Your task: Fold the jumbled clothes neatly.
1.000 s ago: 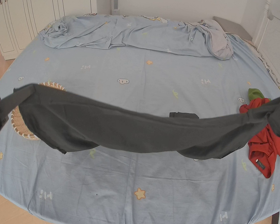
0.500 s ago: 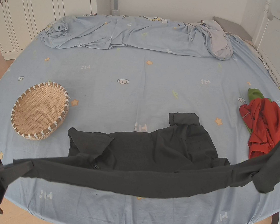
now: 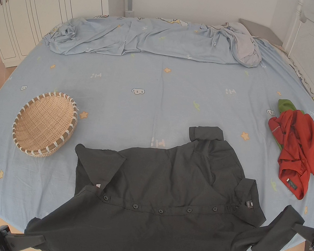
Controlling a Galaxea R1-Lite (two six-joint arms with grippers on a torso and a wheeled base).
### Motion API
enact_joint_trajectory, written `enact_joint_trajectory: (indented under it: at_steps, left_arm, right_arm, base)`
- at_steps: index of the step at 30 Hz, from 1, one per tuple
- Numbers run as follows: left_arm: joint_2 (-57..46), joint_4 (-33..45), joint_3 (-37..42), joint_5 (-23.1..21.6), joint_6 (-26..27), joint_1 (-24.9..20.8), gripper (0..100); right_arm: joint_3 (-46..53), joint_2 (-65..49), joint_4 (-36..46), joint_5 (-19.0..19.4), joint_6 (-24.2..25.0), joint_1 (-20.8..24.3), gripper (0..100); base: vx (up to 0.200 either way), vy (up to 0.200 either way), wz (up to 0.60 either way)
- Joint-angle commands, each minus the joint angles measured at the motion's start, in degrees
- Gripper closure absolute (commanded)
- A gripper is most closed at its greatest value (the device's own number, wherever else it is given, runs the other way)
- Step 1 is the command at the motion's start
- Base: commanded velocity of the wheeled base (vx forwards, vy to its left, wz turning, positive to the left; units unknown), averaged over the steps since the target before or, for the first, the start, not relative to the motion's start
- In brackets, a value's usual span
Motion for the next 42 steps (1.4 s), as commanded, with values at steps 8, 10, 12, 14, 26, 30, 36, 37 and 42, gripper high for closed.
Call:
enact_joint_trajectory:
  at_steps: [8,10,12,14,26,30,36,37,42]
  left_arm:
    - [-6.4,13.2,1.2,0.1,-0.6,-1.0,100]
    - [-7.4,13.5,1.2,0.1,-0.6,-1.0,100]
    - [-8.2,13.7,1.2,0.1,-0.7,-0.9,100]
    - [-8.7,13.8,1.2,0.1,-0.8,-0.9,0]
    - [-22.7,14.0,1.0,0.6,-6.5,-0.8,0]
    - [-23.4,13.8,0.3,0.7,-6.9,-0.8,0]
    - [-12.1,12.3,-8.8,1.1,-5.6,-1.4,0]
    - [-9.7,11.6,-9.9,1.1,-5.1,-1.3,0]
    - [9.0,3.3,-16.8,1.1,0.7,2.0,0]
  right_arm:
    - [3.2,4.4,-0.3,1.4,1.5,0.0,100]
    - [3.2,4.6,-0.3,1.4,1.5,0.0,0]
    - [3.1,4.8,-0.3,1.4,1.5,0.0,0]
    - [3.0,4.9,-0.2,1.4,1.6,0.0,0]
    - [0.6,3.0,0.2,0.8,1.7,-0.2,0]
    - [-2.3,2.8,1.6,0.8,1.6,-0.4,0]
    - [-12.8,10.2,2.5,0.6,-0.5,0.0,0]
    - [-14.2,11.4,2.5,0.6,-1.2,0.0,0]
    - [-22.8,21.1,1.7,0.8,-5.6,0.0,0]
  base:
    - [0.000,0.000,0.00]
    - [0.000,0.000,0.00]
    - [0.000,0.000,0.00]
    - [0.000,0.000,0.00]
    - [0.000,0.000,0.00]
    - [0.000,0.000,0.00]
    - [0.000,0.000,0.00]
    - [0.000,0.000,0.00]
    - [0.000,0.000,0.00]
